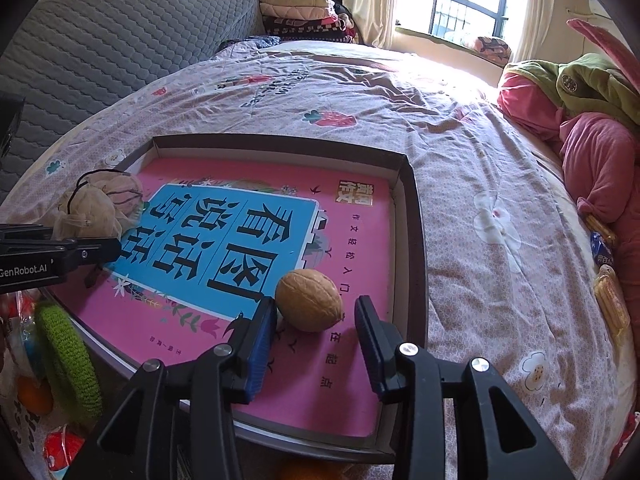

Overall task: Organize objects
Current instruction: 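Open right tool to drop the walnut onto the book while left tool lowers the bag, then lower the mesh bag onto the book in the tray and open left tool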

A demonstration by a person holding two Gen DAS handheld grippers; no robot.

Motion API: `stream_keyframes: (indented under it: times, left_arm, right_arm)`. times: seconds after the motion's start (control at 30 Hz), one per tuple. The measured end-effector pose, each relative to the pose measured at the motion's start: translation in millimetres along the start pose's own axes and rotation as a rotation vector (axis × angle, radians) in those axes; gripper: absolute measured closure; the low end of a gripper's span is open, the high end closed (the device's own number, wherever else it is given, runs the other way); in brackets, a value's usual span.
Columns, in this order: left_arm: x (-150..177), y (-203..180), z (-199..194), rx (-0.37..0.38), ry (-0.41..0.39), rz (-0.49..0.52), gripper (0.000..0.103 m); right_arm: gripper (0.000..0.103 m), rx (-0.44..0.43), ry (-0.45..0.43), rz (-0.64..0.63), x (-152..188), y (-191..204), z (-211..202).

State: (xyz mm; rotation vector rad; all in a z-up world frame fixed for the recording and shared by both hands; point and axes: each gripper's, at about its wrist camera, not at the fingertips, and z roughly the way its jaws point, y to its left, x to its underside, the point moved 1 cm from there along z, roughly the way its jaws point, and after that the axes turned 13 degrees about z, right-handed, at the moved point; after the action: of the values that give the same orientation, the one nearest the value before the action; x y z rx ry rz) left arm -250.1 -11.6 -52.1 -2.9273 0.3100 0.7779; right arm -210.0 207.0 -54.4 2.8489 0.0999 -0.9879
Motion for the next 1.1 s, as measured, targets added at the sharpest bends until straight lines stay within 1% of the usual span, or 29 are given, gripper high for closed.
stream_keyframes:
  times: [0.07, 0.13, 0.23, 0.33, 0.43, 0.53, 0.67, 0.97, 1.0, 1.1]
  left_arm:
    - [1, 0, -4, -0.007, -0.012, -0.001, 0.06]
    - [1, 0, -6, 0.004, -0.013, -0.006, 0.055]
    - [2, 0, -9, -0.006, -0.015, -0.01, 0.054]
    - [4, -2, -15, -0.012, -0.024, -0.011, 0.053]
    - [6, -4, -21, -0.023, -0.032, -0.004, 0.049]
    - [6, -4, -27, -0.032, -0.041, -0.006, 0.046]
    - [4, -6, -36, -0.046, -0.056, -0.002, 0.04]
    - [1, -9, -49, -0.074, -0.079, 0.009, 0.036]
    - [1, -9, -50, -0.073, -0.08, 0.011, 0.033]
    - [-1, -10, -56, -0.086, -0.106, 0.017, 0.029]
  right_arm:
    - [0.055, 0.008, -0.006, -0.001, -1, 0, -2]
    - [0.055, 0.007, -0.003, -0.003, -1, -1, -2]
    - [0.052, 0.011, -0.003, -0.002, -2, -3, -3]
    - [0.051, 0.006, -0.008, 0.005, -3, -4, -7]
    - [0.049, 0.013, -0.035, 0.002, -6, -4, -15]
    - [0.049, -0.002, -0.05, 0.009, -9, -4, -22]
    - [0.049, -0.007, -0.073, 0.004, -11, -2, -31]
    - [0.049, -0.015, -0.093, -0.001, -11, 0, -39]
    - [0.049, -0.016, -0.093, -0.002, -11, 0, -40]
    - [0.049, -0.016, -0.095, -0.003, -12, 0, -40]
